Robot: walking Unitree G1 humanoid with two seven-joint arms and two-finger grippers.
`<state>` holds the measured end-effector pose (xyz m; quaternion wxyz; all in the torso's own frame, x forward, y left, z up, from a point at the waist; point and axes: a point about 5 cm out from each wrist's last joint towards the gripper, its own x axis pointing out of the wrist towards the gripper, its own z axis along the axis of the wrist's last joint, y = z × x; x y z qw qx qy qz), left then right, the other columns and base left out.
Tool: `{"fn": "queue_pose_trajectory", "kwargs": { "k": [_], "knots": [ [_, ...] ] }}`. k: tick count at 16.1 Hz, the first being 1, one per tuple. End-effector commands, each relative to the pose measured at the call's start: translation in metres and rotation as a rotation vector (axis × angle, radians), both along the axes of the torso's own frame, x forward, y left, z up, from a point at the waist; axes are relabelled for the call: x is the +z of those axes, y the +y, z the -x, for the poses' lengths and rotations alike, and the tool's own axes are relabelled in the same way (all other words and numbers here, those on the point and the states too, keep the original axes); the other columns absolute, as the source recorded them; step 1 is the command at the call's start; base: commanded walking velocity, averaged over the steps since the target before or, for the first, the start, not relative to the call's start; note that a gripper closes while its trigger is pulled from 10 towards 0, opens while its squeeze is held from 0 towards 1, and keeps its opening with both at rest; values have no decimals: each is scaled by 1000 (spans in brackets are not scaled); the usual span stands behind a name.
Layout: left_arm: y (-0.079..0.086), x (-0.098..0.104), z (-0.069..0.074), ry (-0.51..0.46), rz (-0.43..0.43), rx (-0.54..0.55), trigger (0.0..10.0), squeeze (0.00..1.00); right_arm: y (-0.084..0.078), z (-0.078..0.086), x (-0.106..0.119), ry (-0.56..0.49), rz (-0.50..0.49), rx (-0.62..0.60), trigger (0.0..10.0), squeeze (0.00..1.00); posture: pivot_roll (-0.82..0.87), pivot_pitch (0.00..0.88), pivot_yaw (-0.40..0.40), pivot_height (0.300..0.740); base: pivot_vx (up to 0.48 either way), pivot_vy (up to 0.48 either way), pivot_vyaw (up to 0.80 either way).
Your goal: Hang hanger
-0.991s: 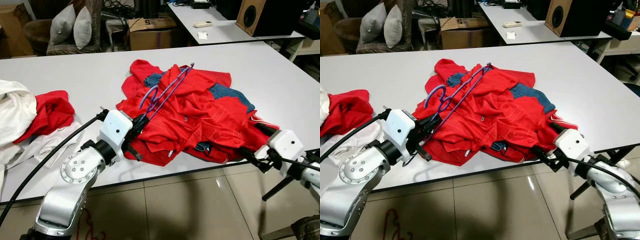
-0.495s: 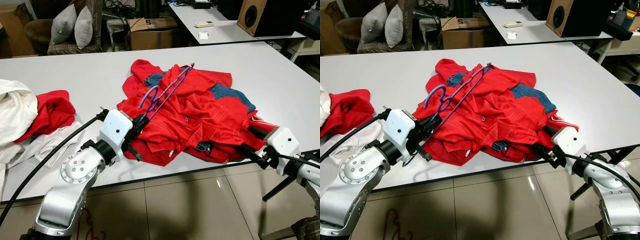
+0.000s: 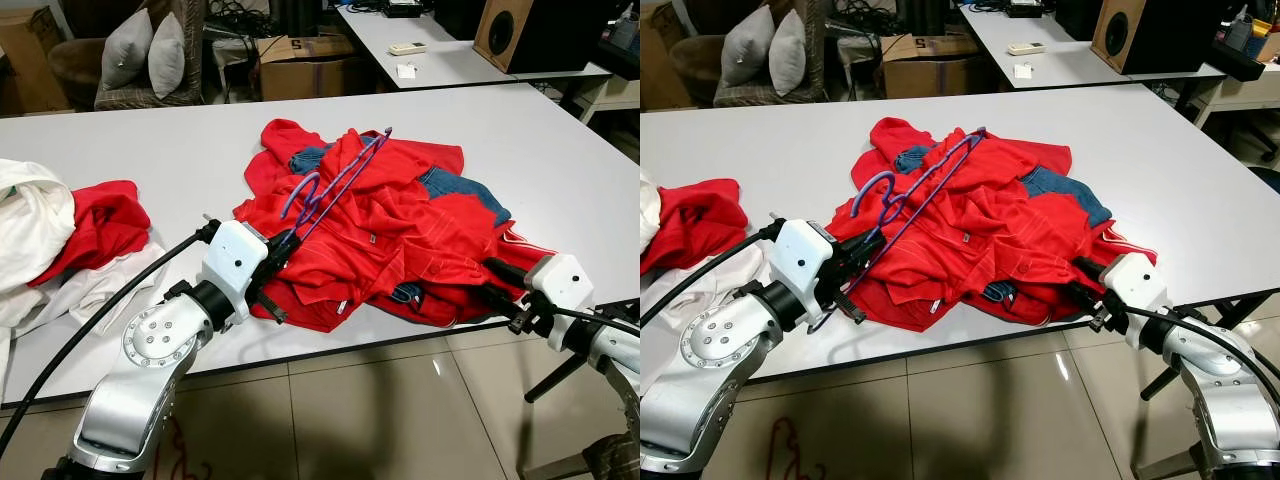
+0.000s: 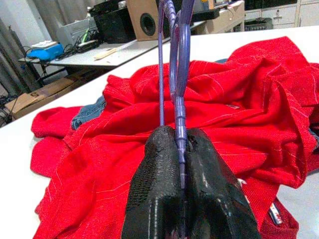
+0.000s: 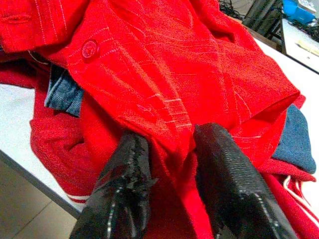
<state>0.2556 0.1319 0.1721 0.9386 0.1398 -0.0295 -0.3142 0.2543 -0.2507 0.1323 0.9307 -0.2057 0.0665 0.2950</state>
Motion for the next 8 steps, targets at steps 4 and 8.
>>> {"fn": "queue_pose_trajectory", "kwargs": {
  "k": [4,8],
  "knots": [
    [-6,1,1,-10,8,-11,10000,0,-3,-1,4,13,-35,7,0,0,-9,25,-14,740,0,0,0],
    [-5,-3,2,-7,21,6,10000,0,-4,-6,11,11,-62,2,0,0,-20,32,-13,740,0,0,0]
  ]
}}
